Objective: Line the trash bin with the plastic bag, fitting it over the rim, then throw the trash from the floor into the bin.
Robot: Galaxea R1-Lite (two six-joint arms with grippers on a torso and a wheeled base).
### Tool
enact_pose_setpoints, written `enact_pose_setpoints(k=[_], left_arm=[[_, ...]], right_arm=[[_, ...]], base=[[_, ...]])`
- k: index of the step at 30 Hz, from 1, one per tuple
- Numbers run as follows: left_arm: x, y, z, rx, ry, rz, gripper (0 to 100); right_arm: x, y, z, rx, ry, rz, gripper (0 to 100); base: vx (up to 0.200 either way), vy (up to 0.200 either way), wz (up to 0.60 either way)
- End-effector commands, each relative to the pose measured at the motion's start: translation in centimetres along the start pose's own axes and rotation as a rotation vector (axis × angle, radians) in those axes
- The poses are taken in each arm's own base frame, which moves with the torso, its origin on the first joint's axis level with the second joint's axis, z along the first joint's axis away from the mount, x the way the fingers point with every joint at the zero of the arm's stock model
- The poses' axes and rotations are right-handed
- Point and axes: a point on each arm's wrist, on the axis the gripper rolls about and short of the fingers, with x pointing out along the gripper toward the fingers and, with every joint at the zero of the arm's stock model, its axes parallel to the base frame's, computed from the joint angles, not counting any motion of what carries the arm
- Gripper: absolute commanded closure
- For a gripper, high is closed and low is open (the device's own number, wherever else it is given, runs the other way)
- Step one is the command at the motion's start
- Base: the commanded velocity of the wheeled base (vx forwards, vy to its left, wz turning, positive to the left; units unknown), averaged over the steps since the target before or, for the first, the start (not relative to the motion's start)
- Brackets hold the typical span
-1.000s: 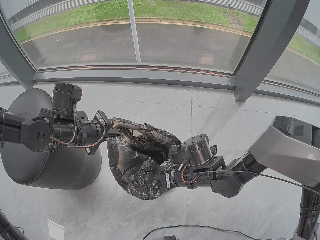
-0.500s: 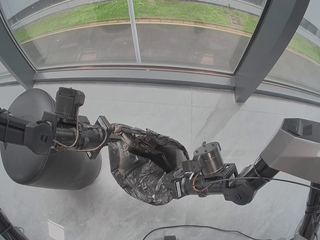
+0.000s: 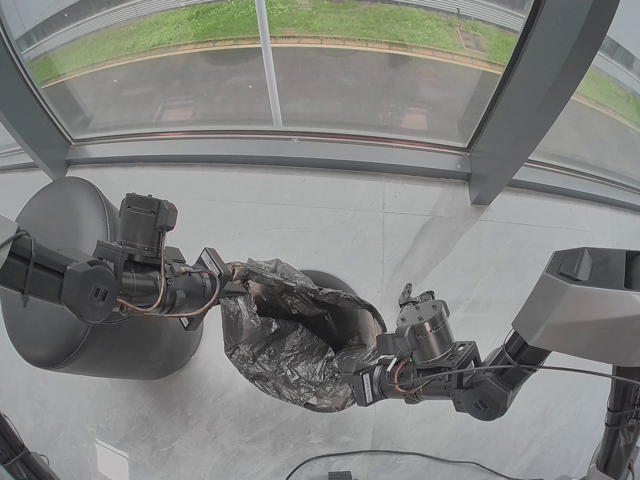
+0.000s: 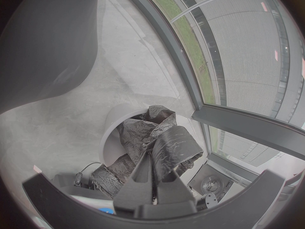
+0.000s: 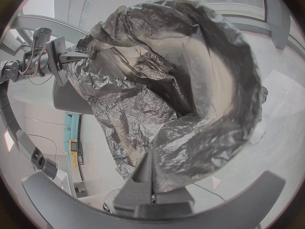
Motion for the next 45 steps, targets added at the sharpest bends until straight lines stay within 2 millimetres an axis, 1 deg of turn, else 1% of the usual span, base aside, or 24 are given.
enact_pose_setpoints(k=[1, 6, 8, 10, 17, 21, 27, 31, 35, 37, 40, 45], left_arm=[[1.0, 1.2, -0.3, -0.009, 0.01, 0.016, 100], [1.5, 1.5, 0.0, -0.01, 0.004, 0.015, 100], [2.1, 1.8, 0.1, -0.016, 0.007, 0.028, 100], [2.2, 1.9, 0.1, -0.018, 0.008, 0.031, 100], [2.2, 2.2, 0.4, -0.022, -0.001, 0.035, 100], [2.6, 2.7, 0.8, -0.031, -0.005, 0.048, 100], [3.6, 3.2, 1.2, -0.038, -0.003, 0.065, 100], [4.5, 3.8, 2.1, -0.031, -0.01, 0.078, 100], [5.2, 3.9, 2.7, -0.008, -0.016, 0.079, 100], [5.2, 3.9, 3.0, -0.008, -0.024, 0.076, 100], [5.4, 3.7, 4.2, 0.002, -0.049, 0.061, 100], [5.7, 3.9, 4.8, 0.013, -0.058, 0.065, 100]], right_arm=[[0.5, -0.3, -0.4, 0.005, 0.013, -0.015, 100], [0.8, -0.5, -0.6, 0.007, 0.017, -0.021, 100], [0.8, -0.8, -0.6, 0.017, -0.001, -0.048, 100], [0.9, -1.1, -0.6, 0.019, -0.014, -0.055, 100], [0.7, -1.5, -0.5, 0.023, -0.036, -0.063, 100], [0.6, -1.8, -0.9, 0.029, -0.026, -0.079, 100], [0.3, -2.1, -0.6, 0.035, -0.043, -0.105, 100], [0.2, -2.3, -0.6, 0.038, -0.045, -0.11, 100], [0.1, -2.3, -0.6, 0.038, -0.05, -0.109, 100], [0.1, -2.3, -0.6, 0.037, -0.057, -0.105, 100], [0.0, -2.3, -0.7, 0.032, -0.072, -0.099, 100], [0.0, -2.7, -0.7, 0.039, -0.074, -0.107, 100]], base=[[0.0, 0.0, 0.0], [0.0, 0.0, 0.0], [0.0, 0.0, 0.0], [0.0, 0.0, 0.0], [0.0, 0.0, 0.0], [0.0, 0.0, 0.0], [0.0, 0.0, 0.0], [0.0, 0.0, 0.0], [0.0, 0.0, 0.0], [0.0, 0.0, 0.0], [0.0, 0.0, 0.0], [0.0, 0.0, 0.0]])
